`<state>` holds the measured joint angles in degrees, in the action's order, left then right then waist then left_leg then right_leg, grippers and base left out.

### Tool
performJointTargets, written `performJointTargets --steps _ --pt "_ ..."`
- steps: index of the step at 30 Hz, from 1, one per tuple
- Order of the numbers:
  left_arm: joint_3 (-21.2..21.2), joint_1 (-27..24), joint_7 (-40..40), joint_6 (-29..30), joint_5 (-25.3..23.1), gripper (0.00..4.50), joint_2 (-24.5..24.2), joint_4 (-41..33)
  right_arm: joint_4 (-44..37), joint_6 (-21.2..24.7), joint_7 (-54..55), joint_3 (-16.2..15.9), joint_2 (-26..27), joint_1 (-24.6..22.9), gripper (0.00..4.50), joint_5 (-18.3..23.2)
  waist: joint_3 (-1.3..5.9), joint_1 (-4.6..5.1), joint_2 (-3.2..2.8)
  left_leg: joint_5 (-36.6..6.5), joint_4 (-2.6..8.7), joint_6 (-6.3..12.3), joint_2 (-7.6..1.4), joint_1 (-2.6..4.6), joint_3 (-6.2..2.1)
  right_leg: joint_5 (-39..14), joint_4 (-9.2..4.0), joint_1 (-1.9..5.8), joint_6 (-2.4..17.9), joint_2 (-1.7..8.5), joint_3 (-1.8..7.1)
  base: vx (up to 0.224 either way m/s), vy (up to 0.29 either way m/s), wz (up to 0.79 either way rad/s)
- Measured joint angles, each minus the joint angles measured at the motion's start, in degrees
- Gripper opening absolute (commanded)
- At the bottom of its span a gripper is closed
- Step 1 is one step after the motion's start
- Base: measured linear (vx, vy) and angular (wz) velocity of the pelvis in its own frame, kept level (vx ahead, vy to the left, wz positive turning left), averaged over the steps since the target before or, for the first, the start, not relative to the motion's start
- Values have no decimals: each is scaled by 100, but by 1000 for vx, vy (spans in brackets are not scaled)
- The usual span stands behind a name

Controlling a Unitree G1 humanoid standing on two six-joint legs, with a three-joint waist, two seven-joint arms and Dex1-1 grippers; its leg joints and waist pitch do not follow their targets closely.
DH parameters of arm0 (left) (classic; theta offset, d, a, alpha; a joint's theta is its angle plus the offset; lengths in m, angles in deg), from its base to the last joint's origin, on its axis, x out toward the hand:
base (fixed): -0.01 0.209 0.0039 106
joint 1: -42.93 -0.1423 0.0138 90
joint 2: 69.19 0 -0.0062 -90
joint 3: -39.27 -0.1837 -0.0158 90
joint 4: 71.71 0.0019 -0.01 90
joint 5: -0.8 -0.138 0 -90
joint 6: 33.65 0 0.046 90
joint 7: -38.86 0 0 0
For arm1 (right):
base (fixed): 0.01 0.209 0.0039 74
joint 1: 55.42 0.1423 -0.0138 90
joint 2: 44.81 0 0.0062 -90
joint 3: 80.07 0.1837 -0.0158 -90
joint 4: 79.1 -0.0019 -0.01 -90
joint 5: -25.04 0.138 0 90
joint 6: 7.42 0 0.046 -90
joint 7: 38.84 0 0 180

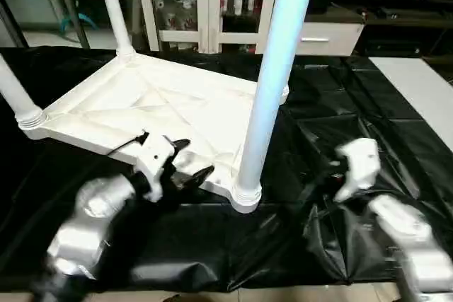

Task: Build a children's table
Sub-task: Rotate table base

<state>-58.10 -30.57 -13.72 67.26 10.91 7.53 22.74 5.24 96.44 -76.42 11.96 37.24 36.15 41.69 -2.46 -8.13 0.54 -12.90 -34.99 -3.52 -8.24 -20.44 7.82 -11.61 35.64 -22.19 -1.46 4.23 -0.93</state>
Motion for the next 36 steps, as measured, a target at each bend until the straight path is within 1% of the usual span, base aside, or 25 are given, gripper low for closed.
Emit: performJointTargets --steps 2,3,4,6,8,11,13,15,18,20,23,25,27,29,30,31,35,36 --pt "-16 271 -521 4 26 442 -300 137 0 52 -403 85 -297 -37 397 140 1 9 -1 -6 2 22 -4 -1 28 -1 -5 -4 4 3 7 0 0 0" --pt "-54 433 -778 2 31 442 -382 227 2 94 -631 96 -427 -45 397 202 1 8 -1 -6 2 33 -6 0 36 -4 -8 -4 8 5 7 0 0 0" --pt "-173 616 -1023 2 38 442 -408 387 21 126 -847 74 -543 -46 397 257 0 8 12 -7 1 37 -8 0 45 -4 -7 -5 9 8 9 0 0 0" --pt "-395 880 -1442 6 48 442 -404 608 38 172 -1174 38 -681 -7 397 331 4 7 21 -7 0 37 -14 3 61 -4 -6 -4 10 13 9 0 0 0" --pt "-579 1038 -1744 27 51 442 -373 801 78 180 -1342 -36 -745 30 397 355 4 17 25 -5 0 36 -19 8 71 -1 -4 -4 15 14 11 0 0 0" --pt "-888 1296 -2152 38 13 442 -233 1216 158 225 -1507 -165 -792 108 397 373 3 7 26 6 0 35 -49 17 114 1 4 -3 19 17 10 0 0 0" --pt "-1070 1433 -2193 -67 -165 442 -65 1541 154 241 -1558 -276 -790 187 397 374 2 3 23 13 0 26 -74 22 144 2 7 -1 19 17 7 0 0 0" --pt "-1273 1627 -2107 -351 -507 442 83 2063 126 312 -1624 -354 -798 263 397 380 1 3 21 16 1 23 -92 25 171 3 9 -1 21 17 7 0 0 0" --pt "-1434 1837 -1951 -696 -857 442 151 2670 -30 480 -1794 -442 -840 242 397 461 1 1 20 16 2 23 -104 25 187 3 6 -2 21 16 6 0 0 0" --pt "-1507 1943 -1871 -818 -999 442 166 2902 -159 610 -1910 -494 -885 235 397 579 0 2 20 15 2 23 -105 23 187 2 3 -3 21 16 4 0 0 0" --pt "-1600 2124 -1793 -1011 -1118 442 239 3231 -466 846 -2308 -686 -1253 104 397 729 -1 -24 18 14 3 25 -107 20 189 2 -4 -1 21 16 2 0 0 0" --pt "-1619 2238 -1685 -1183 -1227 442 309 3489 -504 873 -2433 -774 -1280 98 397 744 -1 -22 17 15 3 24 -108 21 191 3 -3 -1 22 16 3 0 0 0" --pt "-1619 2354 -1652 -1347 -1279 416 424 3762 -503 882 -2430 -839 -1255 138 397 741 -1 -19 17 16 2 22 -109 22 192 5 0 0 25 16 3 0 0 0" --pt "-1619 2410 -1654 -1457 -1304 407 485 3917 -504 918 -2427 -848 -1251 181 397 739 -1 -18 17 17 2 21 -110 24 193 5 1 0 25 16 3 0 0 0" --pt "-1617 2429 -1674 -1503 -1315 395 506 3992 -504 933 -2422 -851 -1250 215 397 740 -1 -18 17 17 2 21 -110 24 193 5 2 0 25 16 3 0 0 0" --pt "-1614 2439 -1713 -1520 -1313 370 522 4044 -505 951 -2421 -851 -1250 250 397 741 -1 -15 16 17 3 21 -110 24 193 5 1 0 25 16 3 0 0 0" --pt "-1613 2507 -1953 -1562 -1254 359 628 4160 -503 976 -2423 -860 -1271 281 397 736 -2 -18 15 17 4 21 -112 23 195 5 -3 -1 25 16 2 0 0 0" --pt "-1613 2515 -2046 -1581 -1249 343 639 4184 -492 976 -2424 -867 -1293 295 397 730 -3 -18 14 17 4 21 -112 22 195 5 -3 -1 25 16 2 0 0 0"
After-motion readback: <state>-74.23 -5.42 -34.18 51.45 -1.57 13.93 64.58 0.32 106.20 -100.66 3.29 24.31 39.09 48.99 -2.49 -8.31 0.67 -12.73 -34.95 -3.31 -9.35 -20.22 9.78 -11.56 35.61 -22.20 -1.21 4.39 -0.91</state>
